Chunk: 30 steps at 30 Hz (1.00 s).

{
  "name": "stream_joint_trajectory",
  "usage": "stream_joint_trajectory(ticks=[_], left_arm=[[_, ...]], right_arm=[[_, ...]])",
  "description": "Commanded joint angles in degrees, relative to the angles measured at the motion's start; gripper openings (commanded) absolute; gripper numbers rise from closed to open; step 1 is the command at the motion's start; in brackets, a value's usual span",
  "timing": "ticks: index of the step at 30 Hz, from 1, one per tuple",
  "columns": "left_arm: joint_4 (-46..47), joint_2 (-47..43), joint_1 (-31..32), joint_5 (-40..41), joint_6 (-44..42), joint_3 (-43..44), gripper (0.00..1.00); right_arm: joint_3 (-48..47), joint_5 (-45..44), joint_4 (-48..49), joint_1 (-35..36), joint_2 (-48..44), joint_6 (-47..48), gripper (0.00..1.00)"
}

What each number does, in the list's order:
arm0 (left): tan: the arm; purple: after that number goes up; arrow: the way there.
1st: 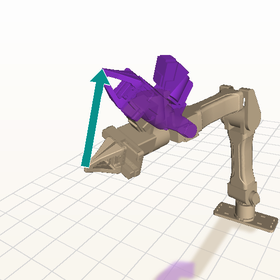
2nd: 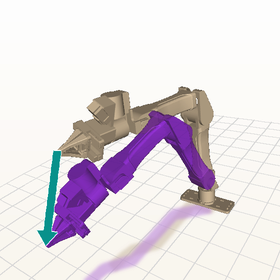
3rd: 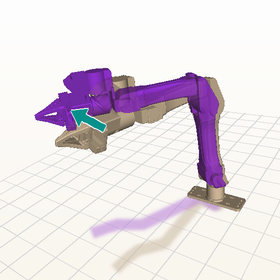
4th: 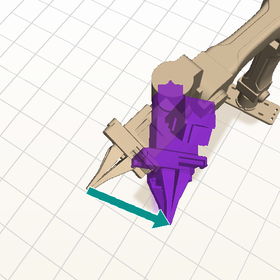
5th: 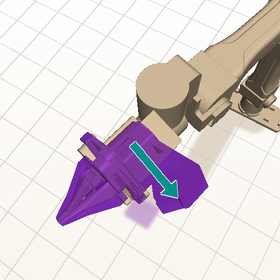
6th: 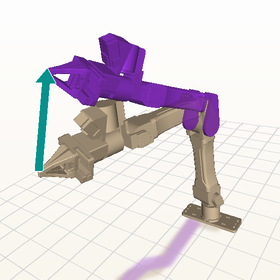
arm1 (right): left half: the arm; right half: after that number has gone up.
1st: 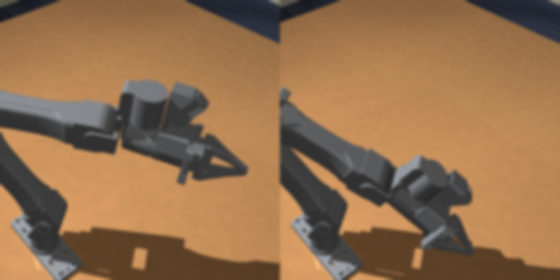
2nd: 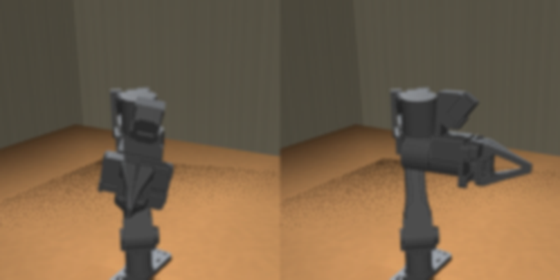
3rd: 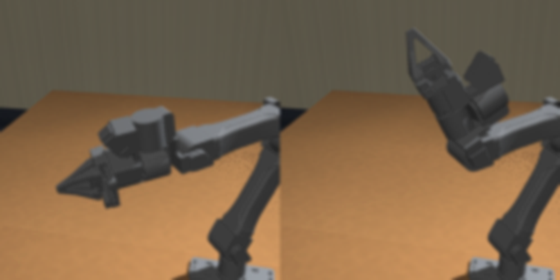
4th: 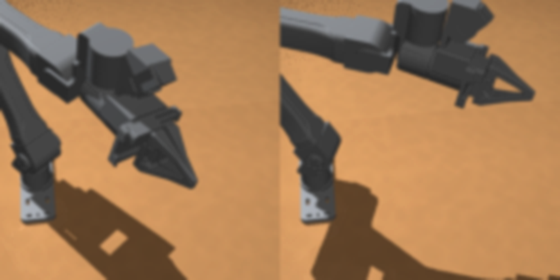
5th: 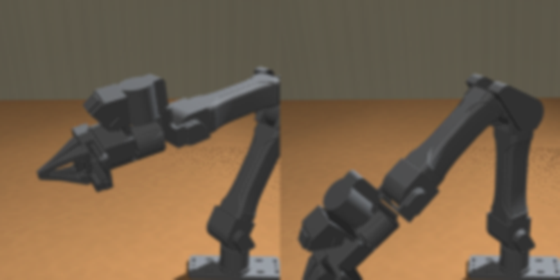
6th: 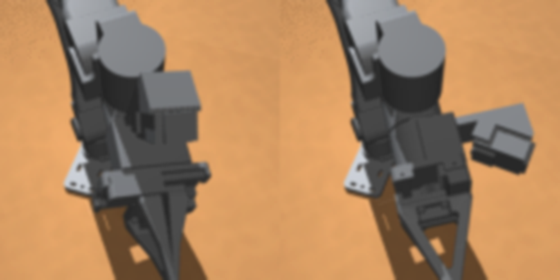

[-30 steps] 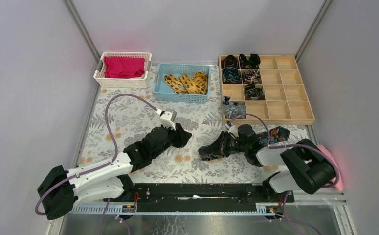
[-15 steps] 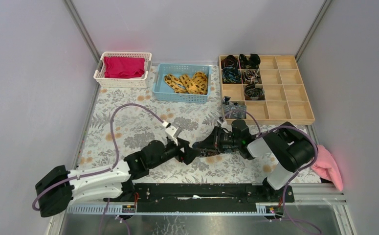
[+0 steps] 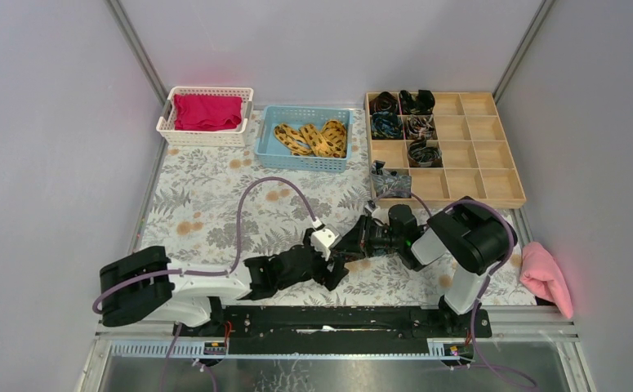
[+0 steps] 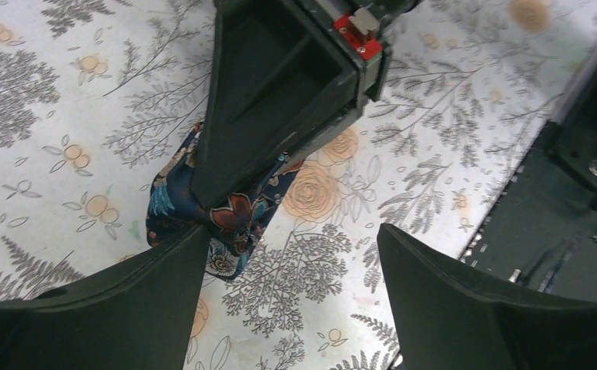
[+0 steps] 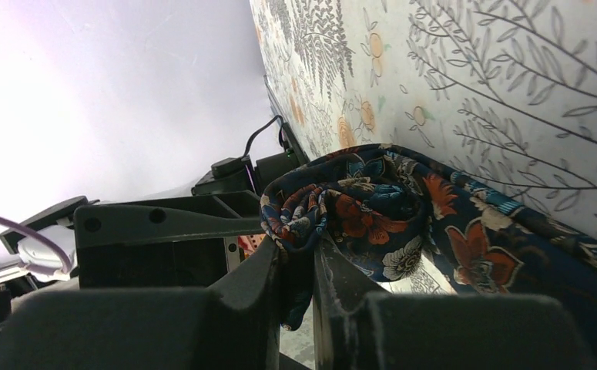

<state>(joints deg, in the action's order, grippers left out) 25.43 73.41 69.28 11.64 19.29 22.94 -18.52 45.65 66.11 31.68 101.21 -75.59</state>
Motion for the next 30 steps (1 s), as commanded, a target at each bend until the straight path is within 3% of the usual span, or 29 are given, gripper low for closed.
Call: stream_joint_trajectory(ticks=[1, 6, 11, 17, 22, 30], left_arm=[[-1.12, 2.07, 1.87, 10.75, -1.89, 4.97, 0.87], [-4.20, -4.35, 2.69, 16.52, -0.69, 3.76, 0.86], [-11.27, -6.62, 2.64, 17.40, -4.46, 7.76, 0.98], [-30.07, 2.40, 0.69, 6.40, -11.52, 21.27, 0.99], [-31.69, -2.41, -1.19, -3.68, -11.85, 19.20, 0.99], [-35.12, -2.46, -1.26, -8.69, -11.35, 20.42, 0.99]], right_arm=[[0.73, 4.40, 10.65, 1.05, 1.79, -3.66, 0.13], [1.50, 4.62, 11.08, 1.04, 1.46, -3.60, 0.12], [0.89, 5.03, 3.32, 1.02, -1.89, 0.25, 0.12], [-1.05, 6.38, -8.67, 1.02, -7.13, 5.95, 0.12], [-2.91, 6.53, -19.93, 1.07, -10.95, 12.86, 0.12], [-3.44, 6.94, -28.43, 1.02, -13.84, 18.99, 0.12]])
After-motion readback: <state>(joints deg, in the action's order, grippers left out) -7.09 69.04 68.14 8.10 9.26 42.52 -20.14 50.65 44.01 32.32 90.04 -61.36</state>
